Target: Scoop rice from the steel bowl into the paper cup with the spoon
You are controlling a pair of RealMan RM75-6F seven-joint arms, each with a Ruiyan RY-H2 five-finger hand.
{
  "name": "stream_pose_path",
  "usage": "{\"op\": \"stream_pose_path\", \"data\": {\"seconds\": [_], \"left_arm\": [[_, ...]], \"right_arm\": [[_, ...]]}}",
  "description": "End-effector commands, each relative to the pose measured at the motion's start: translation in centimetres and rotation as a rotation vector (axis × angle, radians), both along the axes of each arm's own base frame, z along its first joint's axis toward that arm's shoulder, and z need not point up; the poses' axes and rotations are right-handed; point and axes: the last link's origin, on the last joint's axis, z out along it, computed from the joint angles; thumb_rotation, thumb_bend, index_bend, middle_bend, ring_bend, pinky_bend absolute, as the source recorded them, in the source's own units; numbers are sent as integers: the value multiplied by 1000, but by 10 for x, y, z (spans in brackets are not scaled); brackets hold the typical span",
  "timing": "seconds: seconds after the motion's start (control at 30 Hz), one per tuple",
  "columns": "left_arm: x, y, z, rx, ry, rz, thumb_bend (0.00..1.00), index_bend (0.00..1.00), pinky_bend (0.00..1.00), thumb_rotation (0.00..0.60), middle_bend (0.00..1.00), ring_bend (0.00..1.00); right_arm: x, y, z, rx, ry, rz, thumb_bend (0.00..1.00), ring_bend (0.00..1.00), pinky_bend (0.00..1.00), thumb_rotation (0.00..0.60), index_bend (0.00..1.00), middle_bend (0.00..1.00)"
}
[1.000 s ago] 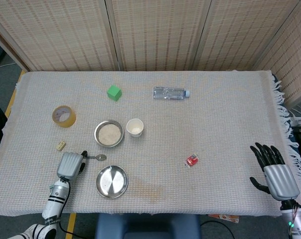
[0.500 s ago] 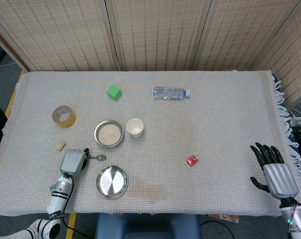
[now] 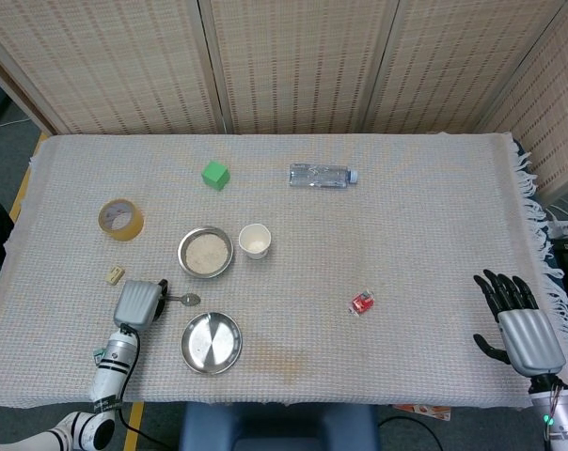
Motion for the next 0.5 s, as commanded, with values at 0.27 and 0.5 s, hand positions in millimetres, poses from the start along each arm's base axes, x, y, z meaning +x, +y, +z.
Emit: {"op": "stream_pose_path", "data": {"seconds": [0.27, 0.5], "left_arm": [[-1, -1, 3, -2, -2, 4, 382, 652, 1000, 600, 1000, 1000], [2, -3, 16, 5, -17, 5, 401, 727, 1000, 600, 1000, 1000]], "right_arm": [[0, 1, 0, -3, 0, 4, 151, 0, 0, 600, 0, 0], [1, 1, -1, 3, 4, 7, 151, 0, 0, 600, 0, 0]]}}
